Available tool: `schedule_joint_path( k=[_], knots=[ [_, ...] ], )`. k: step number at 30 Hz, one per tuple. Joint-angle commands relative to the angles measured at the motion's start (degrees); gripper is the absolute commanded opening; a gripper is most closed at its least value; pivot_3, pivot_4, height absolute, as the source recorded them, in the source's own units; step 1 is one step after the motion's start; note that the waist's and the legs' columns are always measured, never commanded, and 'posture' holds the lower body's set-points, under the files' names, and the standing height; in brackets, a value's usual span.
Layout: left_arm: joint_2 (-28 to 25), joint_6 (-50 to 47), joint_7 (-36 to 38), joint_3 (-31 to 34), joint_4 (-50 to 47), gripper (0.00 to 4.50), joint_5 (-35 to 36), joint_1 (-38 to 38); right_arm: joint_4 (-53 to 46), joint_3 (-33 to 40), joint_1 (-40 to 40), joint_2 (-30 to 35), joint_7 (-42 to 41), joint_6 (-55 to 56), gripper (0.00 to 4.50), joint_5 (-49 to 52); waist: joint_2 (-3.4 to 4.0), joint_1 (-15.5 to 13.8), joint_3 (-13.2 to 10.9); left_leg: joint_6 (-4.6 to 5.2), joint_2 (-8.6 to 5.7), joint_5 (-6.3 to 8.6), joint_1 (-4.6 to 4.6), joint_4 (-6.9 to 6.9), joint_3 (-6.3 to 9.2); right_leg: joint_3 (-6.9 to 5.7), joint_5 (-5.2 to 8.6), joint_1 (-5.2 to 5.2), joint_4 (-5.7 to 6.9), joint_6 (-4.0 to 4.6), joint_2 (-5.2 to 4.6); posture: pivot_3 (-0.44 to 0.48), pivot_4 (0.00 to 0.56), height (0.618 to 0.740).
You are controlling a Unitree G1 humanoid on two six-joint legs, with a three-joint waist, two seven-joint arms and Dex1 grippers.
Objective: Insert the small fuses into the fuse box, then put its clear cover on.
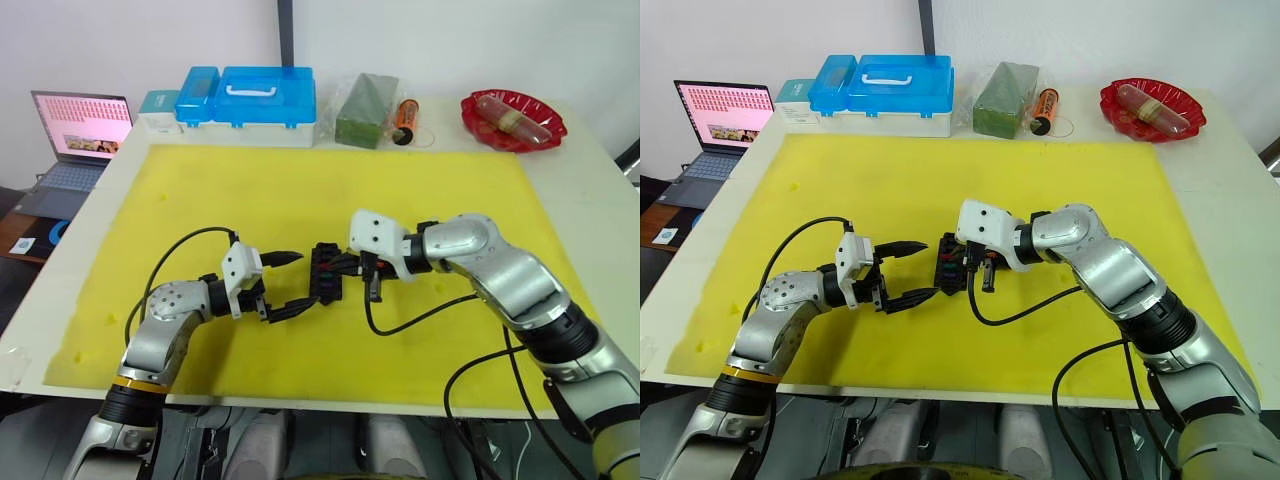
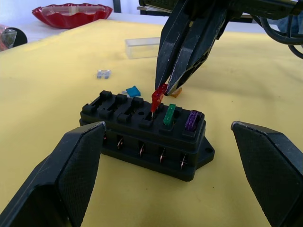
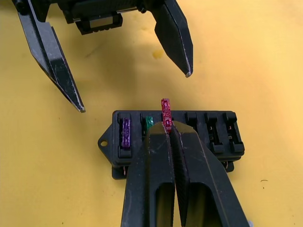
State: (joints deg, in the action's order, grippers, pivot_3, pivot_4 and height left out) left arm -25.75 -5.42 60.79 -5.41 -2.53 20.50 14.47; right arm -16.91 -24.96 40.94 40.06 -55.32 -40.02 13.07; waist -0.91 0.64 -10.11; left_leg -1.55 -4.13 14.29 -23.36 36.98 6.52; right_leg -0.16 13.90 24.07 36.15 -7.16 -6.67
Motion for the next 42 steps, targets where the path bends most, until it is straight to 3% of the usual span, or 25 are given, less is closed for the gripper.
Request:
schedule_joint_path(
  k=[1, 42],
  knots=[
    [-0.46, 1.2, -0.02, 0.14, -1.06, 4.47, -0.23, 0.88, -0.15, 1.29, 0.6, -0.56, -0.37, 1.23, 0.0, -0.91, 0.0, 0.01, 0.0, 0.0, 0.0, 0.0, 0.0, 0.0, 0.0, 0.0, 0.0, 0.0, 0.0, 0.0, 0.0, 0.0, 0.15, 0.74],
    [-0.62, 1.69, -0.81, -0.41, -1.51, 4.47, -0.66, 0.82, 3.34, 0.33, -0.67, -2.7, -1.95, 2.12, 0.0, -5.35, 0.01, 0.08, 0.01, -0.01, -0.01, 0.0, 0.05, 0.02, 0.0, 0.0, -0.02, -0.02, 0.06, 0.02, 0.05, 0.0, 0.15, 0.74]
  ],
)
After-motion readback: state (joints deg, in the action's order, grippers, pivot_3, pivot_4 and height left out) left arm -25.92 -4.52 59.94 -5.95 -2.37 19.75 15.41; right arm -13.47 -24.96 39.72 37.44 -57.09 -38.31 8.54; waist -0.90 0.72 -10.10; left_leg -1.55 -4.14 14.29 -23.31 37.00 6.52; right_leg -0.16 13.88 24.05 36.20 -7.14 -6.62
